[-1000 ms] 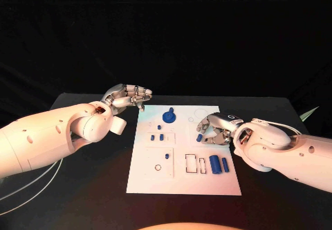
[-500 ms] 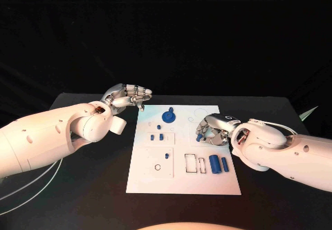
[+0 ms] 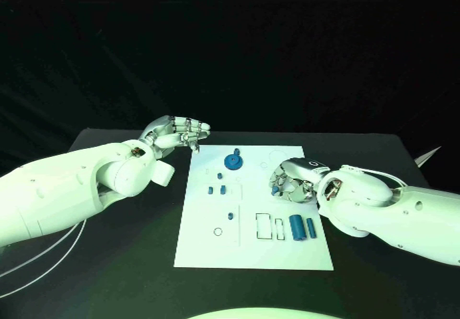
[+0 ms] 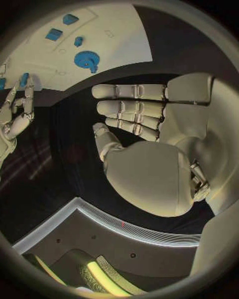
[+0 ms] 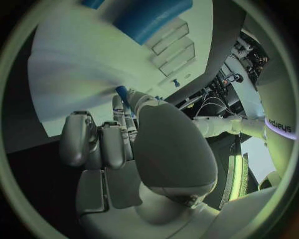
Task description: Assemble the parts on the task board
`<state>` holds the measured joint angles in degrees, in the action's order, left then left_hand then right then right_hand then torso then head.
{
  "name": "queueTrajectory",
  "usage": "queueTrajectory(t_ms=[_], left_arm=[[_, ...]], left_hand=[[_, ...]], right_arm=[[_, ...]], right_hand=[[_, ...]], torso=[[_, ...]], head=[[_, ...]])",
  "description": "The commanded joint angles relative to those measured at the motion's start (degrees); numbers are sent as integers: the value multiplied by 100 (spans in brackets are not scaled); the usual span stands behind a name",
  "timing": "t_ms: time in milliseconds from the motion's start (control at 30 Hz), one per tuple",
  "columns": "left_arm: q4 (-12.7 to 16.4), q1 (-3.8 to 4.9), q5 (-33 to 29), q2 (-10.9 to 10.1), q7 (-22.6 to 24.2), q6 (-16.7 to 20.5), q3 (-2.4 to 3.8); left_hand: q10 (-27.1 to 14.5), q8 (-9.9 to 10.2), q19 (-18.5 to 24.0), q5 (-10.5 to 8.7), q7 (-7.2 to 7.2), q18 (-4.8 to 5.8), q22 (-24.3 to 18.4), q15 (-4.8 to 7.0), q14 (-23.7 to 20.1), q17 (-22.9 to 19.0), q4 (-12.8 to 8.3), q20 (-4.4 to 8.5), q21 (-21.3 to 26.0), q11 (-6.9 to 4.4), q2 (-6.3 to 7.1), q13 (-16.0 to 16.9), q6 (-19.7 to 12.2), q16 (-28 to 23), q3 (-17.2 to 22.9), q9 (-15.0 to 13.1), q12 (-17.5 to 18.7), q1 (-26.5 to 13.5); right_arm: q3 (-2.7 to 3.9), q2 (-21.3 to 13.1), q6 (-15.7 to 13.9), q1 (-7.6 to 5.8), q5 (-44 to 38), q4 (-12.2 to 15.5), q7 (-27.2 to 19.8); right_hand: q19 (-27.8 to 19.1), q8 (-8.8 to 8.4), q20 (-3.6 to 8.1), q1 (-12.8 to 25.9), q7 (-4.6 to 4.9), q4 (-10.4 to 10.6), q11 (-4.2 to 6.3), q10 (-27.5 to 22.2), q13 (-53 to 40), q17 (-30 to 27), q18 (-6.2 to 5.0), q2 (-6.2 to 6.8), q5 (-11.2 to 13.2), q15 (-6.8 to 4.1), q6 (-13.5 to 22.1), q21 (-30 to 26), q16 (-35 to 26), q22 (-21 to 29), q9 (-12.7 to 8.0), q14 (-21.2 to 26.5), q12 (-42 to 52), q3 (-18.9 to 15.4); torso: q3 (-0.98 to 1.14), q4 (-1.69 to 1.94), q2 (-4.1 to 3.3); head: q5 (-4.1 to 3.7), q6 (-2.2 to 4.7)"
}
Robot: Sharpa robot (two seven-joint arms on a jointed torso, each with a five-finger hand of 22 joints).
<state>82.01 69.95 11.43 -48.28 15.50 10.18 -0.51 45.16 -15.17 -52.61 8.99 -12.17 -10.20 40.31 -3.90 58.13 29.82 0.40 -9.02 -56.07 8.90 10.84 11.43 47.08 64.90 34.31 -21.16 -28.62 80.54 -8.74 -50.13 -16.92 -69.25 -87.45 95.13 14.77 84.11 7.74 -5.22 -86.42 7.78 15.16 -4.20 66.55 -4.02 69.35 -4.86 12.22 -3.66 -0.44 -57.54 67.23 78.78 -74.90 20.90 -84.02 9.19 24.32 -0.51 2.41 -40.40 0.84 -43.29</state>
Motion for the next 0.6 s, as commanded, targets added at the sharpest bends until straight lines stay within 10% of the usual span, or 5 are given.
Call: queueTrajectory(t_ms=[33,267,600], left_arm=[[14,3,18,3,51,-95,4],[15,3,18,0,45,-99,4],[11,3,18,-4,43,-100,4]], left_hand=[[-44,-22,6,10,-14,-46,-7,-27,-28,-9,-10,-30,34,1,-16,-7,-28,15,-35,7,-31,2],[-44,-22,6,10,-14,-46,-7,-27,-28,-9,-10,-30,34,1,-16,-7,-28,15,-35,7,-31,2],[-44,-22,6,10,-14,-46,-7,-27,-28,-9,-10,-30,34,1,-16,-7,-28,15,-35,7,-31,2]], right_arm=[[-16,35,143,27,-53,0,-27],[-20,67,51,38,-95,5,4],[-22,10,-434,47,-62,78,-47]], right_hand=[[101,8,30,85,13,3,-10,28,-3,-1,41,14,34,-17,2,8,20,-177,2,-192,-44,51],[111,73,32,132,-5,-52,10,145,-37,15,45,-10,22,-28,-119,37,32,-198,39,-196,-61,174],[157,472,169,238,-182,-514,191,674,-220,114,72,-388,-70,-182,-501,192,99,-312,345,-227,-24,652]], torso=[[-2,-6,1],[0,0,1],[-1,-1,3]], head=[[2,-10],[3,-22],[8,-27]])
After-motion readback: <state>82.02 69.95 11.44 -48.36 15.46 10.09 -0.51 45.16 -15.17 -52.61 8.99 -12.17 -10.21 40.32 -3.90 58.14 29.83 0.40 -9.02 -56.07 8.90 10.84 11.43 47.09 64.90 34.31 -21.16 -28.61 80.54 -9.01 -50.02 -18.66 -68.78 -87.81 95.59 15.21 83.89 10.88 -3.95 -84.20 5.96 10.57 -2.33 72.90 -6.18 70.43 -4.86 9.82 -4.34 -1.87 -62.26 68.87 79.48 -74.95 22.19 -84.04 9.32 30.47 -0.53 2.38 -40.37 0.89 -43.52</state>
